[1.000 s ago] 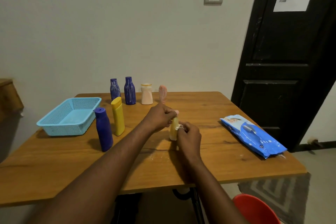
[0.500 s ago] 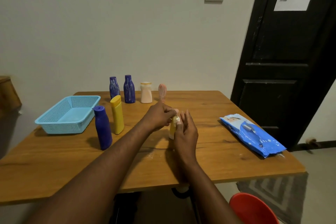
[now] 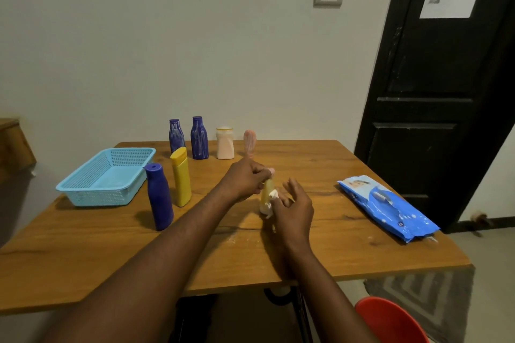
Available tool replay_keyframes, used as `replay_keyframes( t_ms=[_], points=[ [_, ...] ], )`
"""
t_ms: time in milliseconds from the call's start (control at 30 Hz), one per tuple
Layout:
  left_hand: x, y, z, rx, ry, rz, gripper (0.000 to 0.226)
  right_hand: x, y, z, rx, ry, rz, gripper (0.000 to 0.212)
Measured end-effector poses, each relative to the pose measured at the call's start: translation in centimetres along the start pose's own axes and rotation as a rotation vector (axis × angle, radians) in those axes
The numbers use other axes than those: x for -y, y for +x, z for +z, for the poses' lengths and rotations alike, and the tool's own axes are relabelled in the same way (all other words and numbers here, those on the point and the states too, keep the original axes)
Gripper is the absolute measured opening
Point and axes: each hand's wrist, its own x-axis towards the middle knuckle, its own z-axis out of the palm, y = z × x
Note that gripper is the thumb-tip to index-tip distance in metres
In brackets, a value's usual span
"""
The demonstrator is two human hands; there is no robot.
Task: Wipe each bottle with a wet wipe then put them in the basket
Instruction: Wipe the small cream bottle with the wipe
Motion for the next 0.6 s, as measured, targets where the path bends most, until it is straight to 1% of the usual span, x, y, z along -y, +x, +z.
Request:
replay_keyframes(
  t_ms=[67,100,200,267,333,433,533,600],
  points=[
    [0.0,0.0,-0.1,0.008,-0.010,-0.006,0.029,0.4,0.8,0.3,0.015,0.059,0.018,0.062],
    [0.1,0.1,-0.1,0.011,-0.014,-0.009,0.029,0.3,1.3,0.4,0.029,0.036,0.022,0.059],
    [0.2,0.1,-0.2,0.011,-0.020,-0.011,0.030,-0.4,2.7,0.4,0.151,-0.083,-0.007,0.040],
    [0.2,-0.1,-0.2,0.006,-0.017,-0.012,0.031,-1.2,3.4,0.3,0.242,-0.175,0.029,0.036],
    [0.2,-0.1,-0.1,0.000,-0.018,-0.005,0.032,-1.7,3.7,0.0,0.277,-0.255,0.036,0.034],
    [0.1,-0.2,-0.1,-0.008,-0.022,-0.005,0.032,-1.6,2.9,-0.4,0.214,-0.244,0.001,0.029],
    [0.2,-0.2,-0.2,0.005,-0.014,0.001,0.032,-0.7,1.4,-0.4,0.053,-0.103,-0.128,0.031],
    [0.1,-0.2,-0.2,0.012,-0.004,0.001,0.031,-0.1,1.5,0.2,-0.027,-0.024,-0.193,0.028]
  ],
)
